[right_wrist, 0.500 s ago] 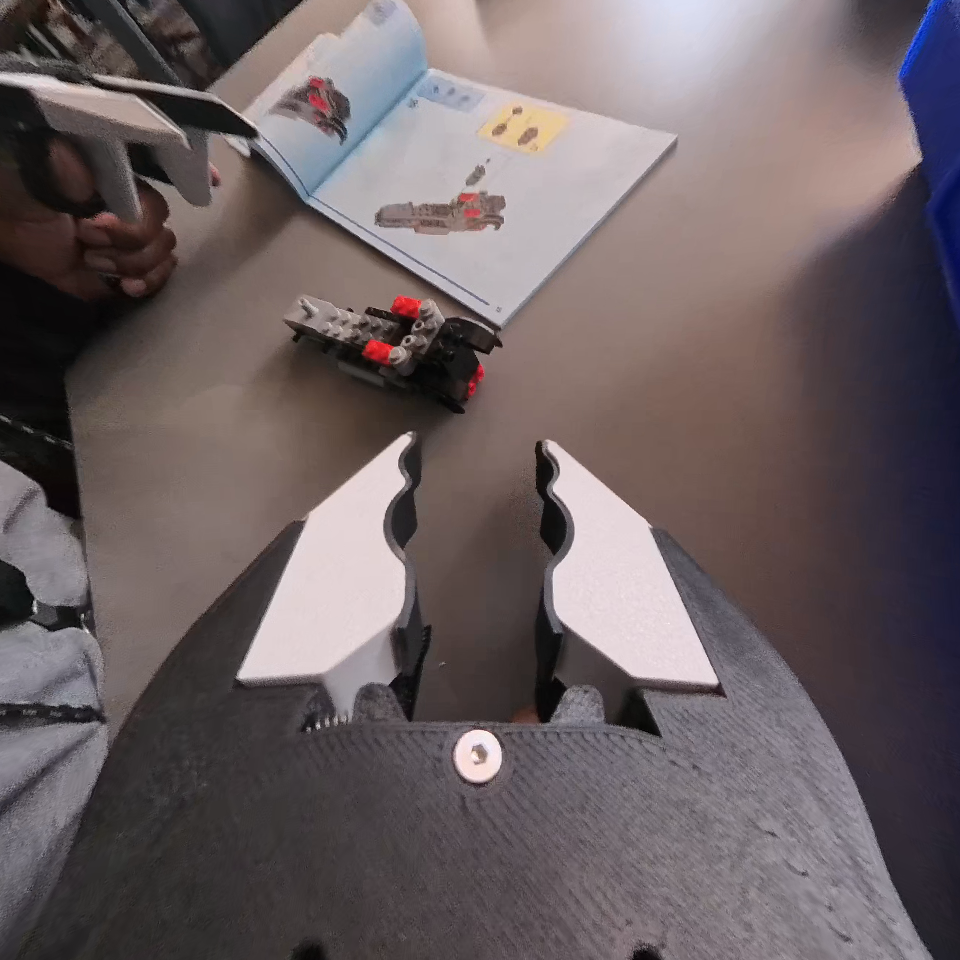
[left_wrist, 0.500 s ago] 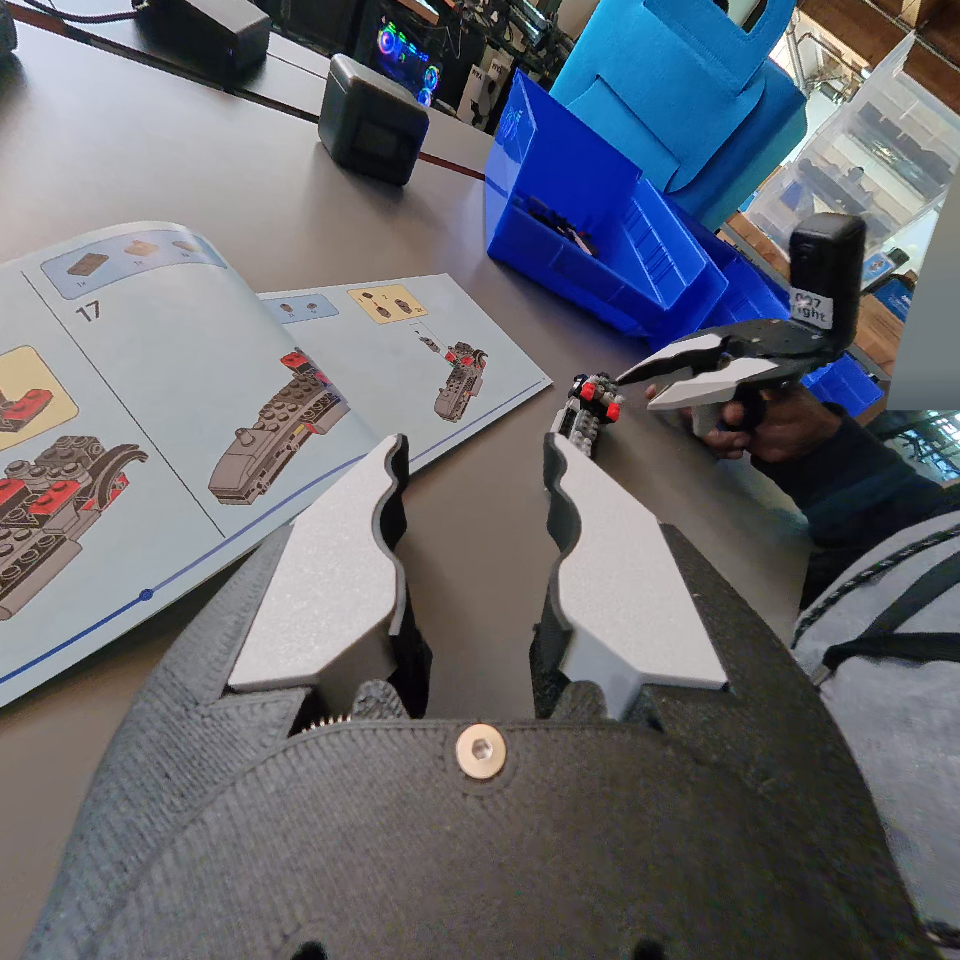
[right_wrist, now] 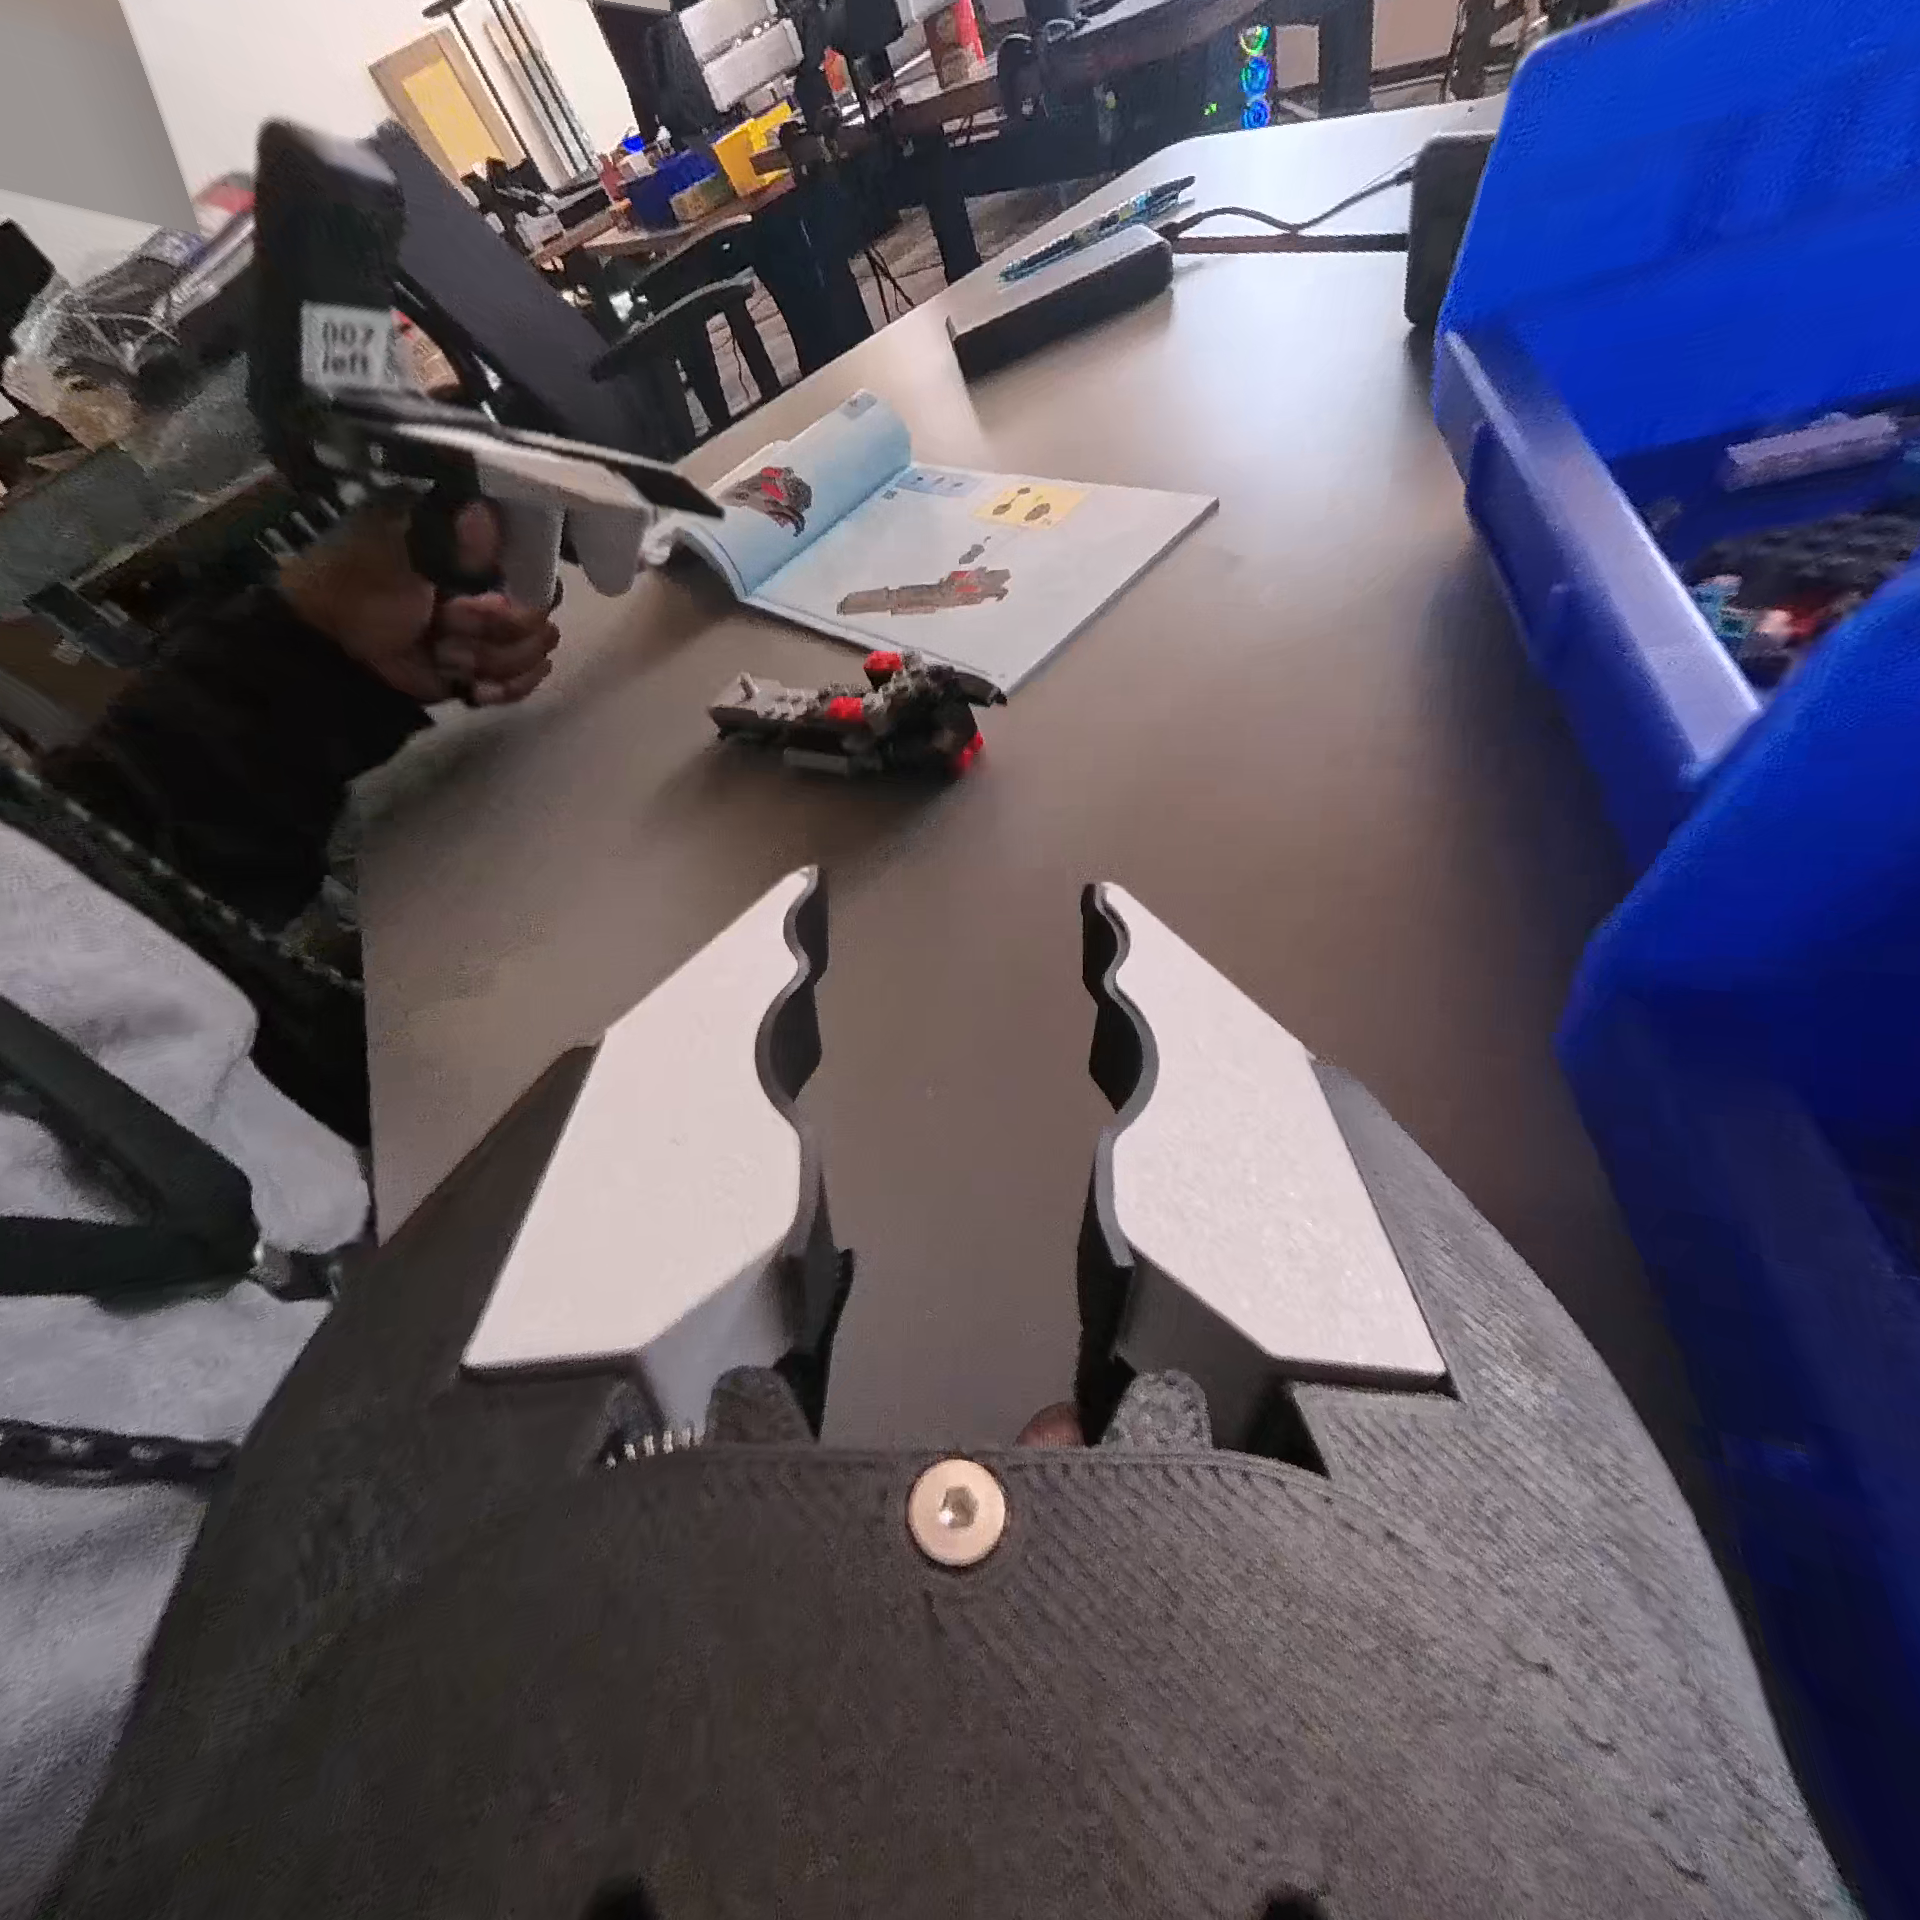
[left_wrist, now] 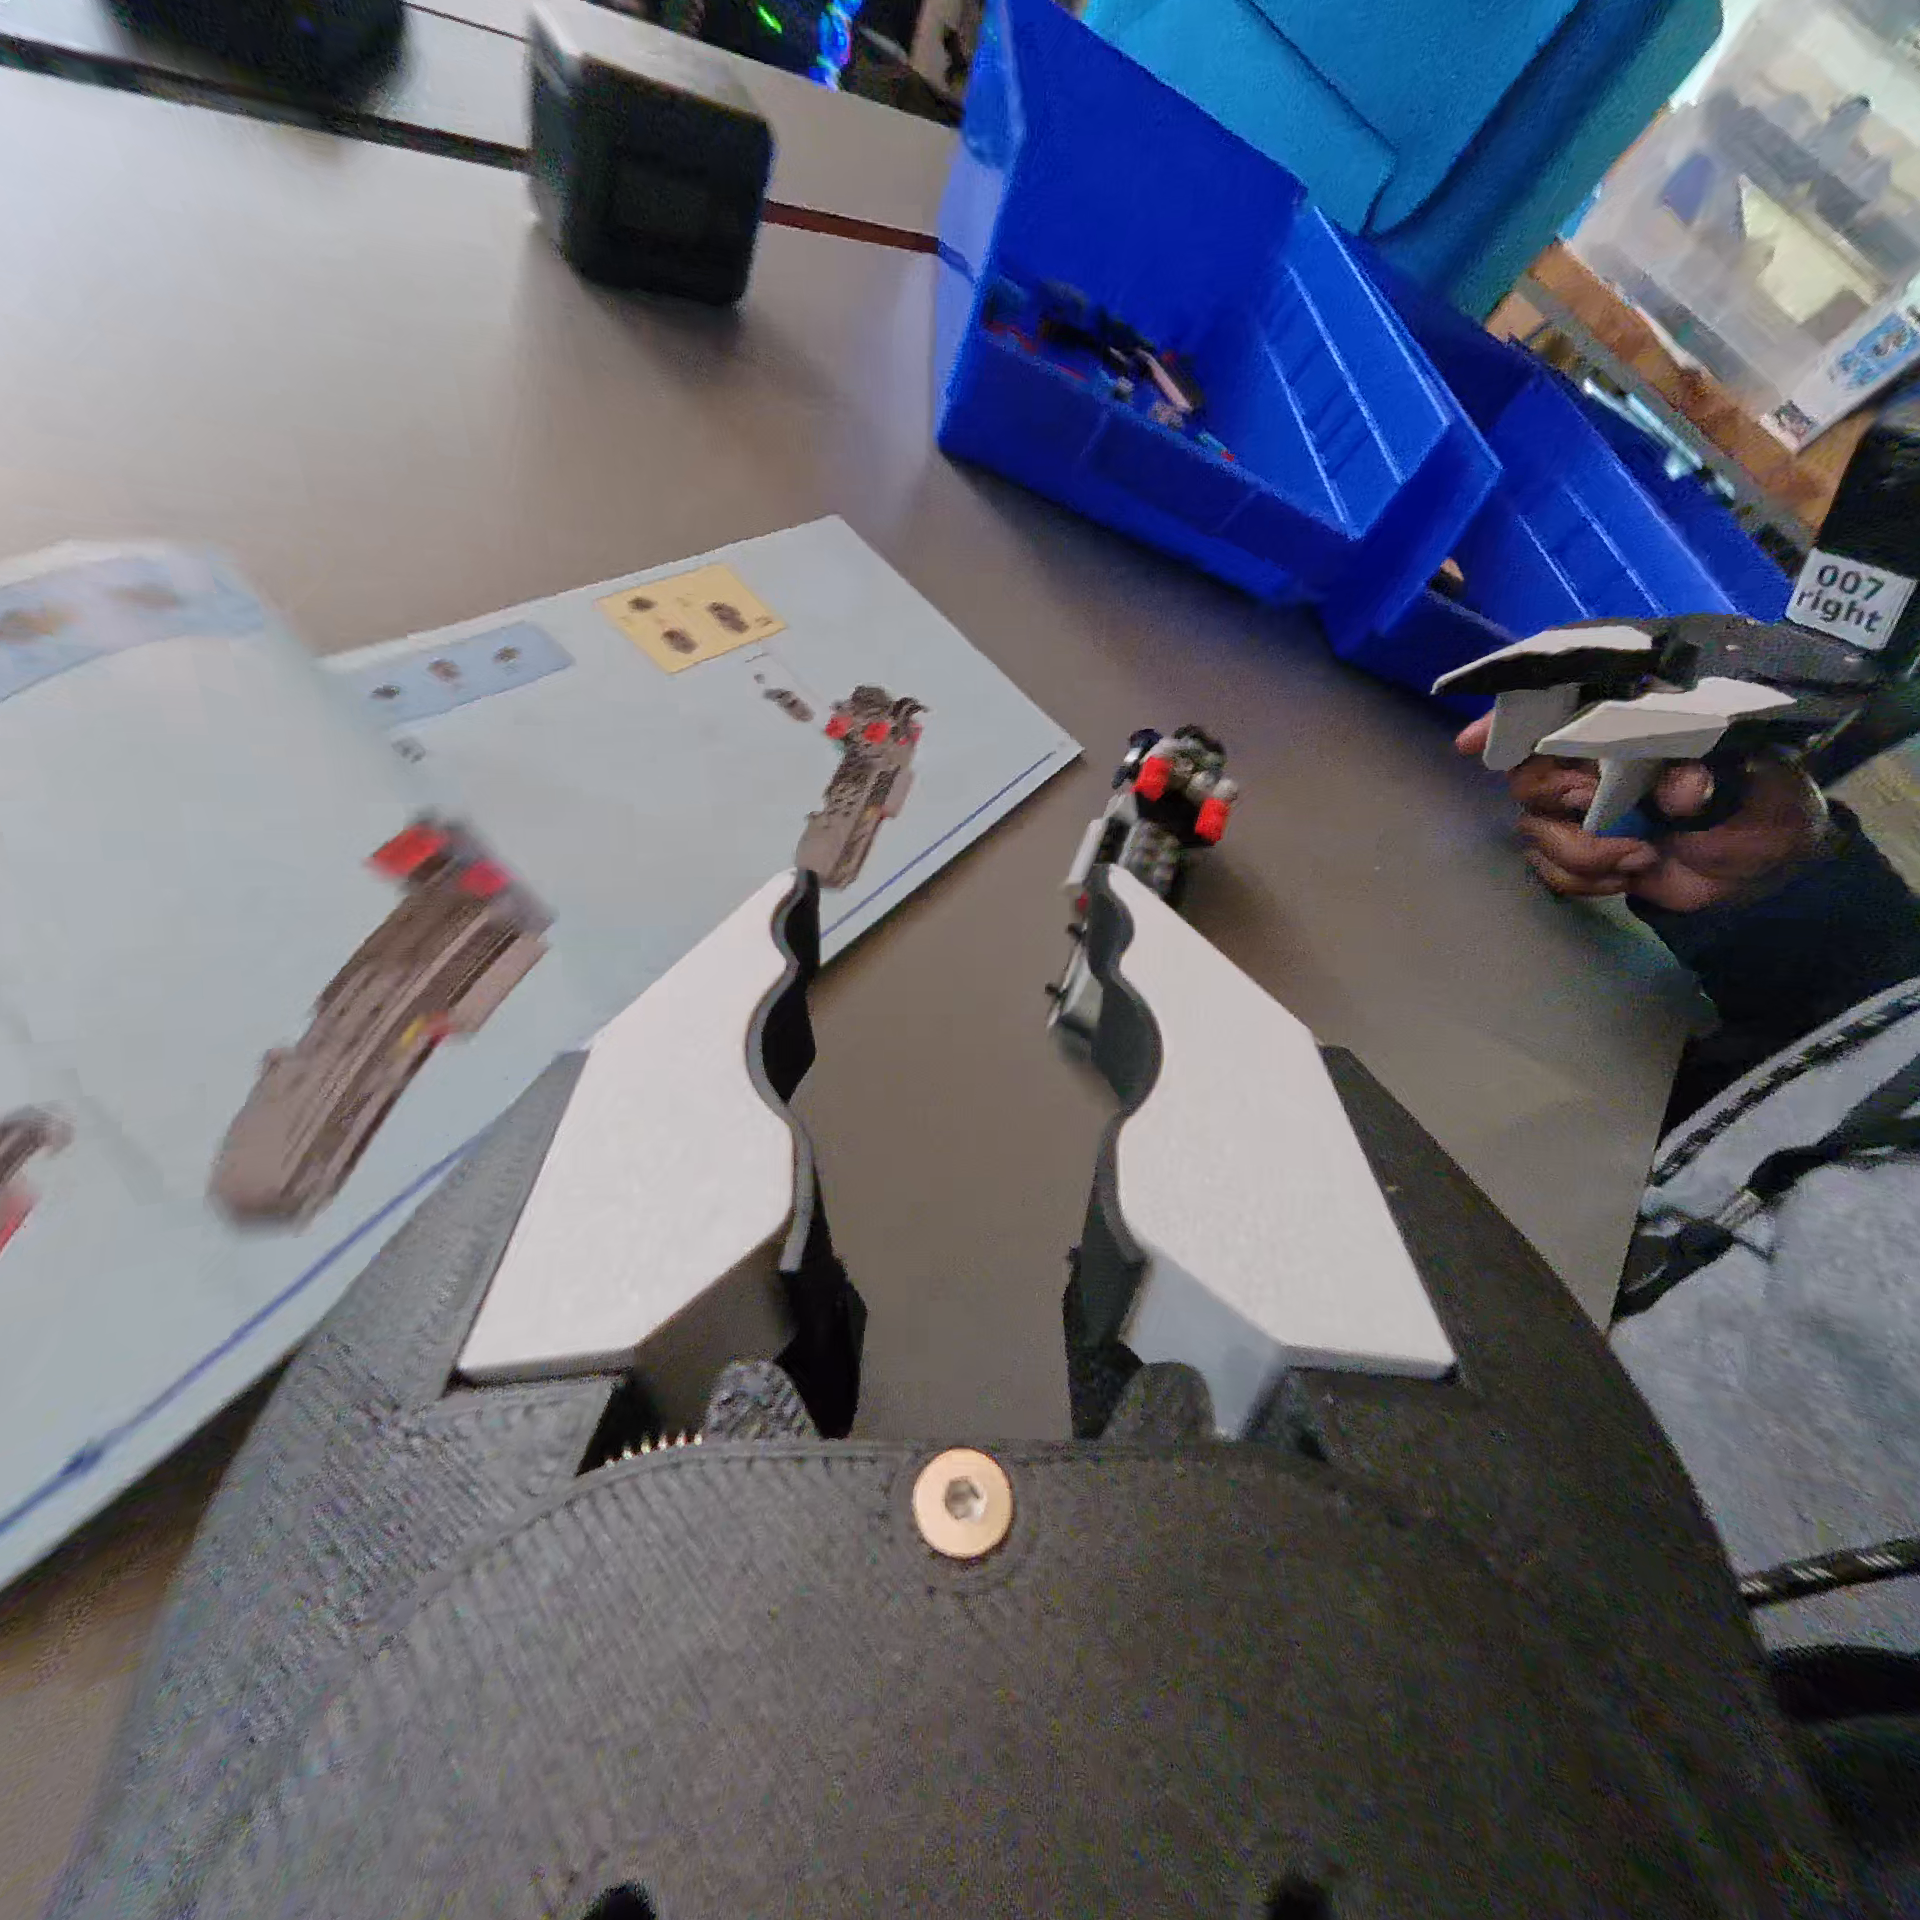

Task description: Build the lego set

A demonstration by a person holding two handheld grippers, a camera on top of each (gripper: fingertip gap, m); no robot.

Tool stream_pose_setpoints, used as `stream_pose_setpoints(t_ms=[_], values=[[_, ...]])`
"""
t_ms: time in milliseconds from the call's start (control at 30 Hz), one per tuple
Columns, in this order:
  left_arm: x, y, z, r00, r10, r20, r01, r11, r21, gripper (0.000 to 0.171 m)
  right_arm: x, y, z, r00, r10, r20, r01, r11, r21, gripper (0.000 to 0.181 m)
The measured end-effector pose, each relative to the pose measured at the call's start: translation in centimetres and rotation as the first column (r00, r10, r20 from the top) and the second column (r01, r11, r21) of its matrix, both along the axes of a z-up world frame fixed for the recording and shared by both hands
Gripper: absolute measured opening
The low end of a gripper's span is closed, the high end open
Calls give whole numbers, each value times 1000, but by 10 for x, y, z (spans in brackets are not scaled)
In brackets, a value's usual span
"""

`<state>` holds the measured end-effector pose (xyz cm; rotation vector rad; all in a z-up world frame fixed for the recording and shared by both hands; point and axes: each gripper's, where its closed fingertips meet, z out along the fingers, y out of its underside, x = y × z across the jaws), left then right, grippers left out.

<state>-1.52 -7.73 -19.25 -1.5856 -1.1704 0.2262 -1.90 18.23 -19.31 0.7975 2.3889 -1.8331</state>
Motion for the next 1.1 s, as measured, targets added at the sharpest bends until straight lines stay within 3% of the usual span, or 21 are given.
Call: stream_pose_setpoints(t_ms=[167, 467, 933, 1033, 1100], values=[[-36, 58, 15, 988, -148, 34, 151, 976, -154, 51, 4, 34, -3, 1000, 4, -3, -4, 1000, 25, 51], [-103, 164, 34, 916, -394, 73, 396, 860, -323, 47, 2, 52, 12, 986, 77, 147, -49, 982, -185, 50], [-129, 217, 30, 865, -489, 114, 497, 805, -325, 42, -6, 55, 8, 989, 5, 146, 18, 988, -155, 47], [-154, 239, 36, 808, -577, 122, 572, 719, -395, 40, -5, 54, 7, 989, 15, 150, 8, 988, -152, 47], [-171, 257, 31, 725, -667, 170, 658, 599, -456, 40, -5, 53, 6, 988, 20, 153, 3, 989, -148, 47]])
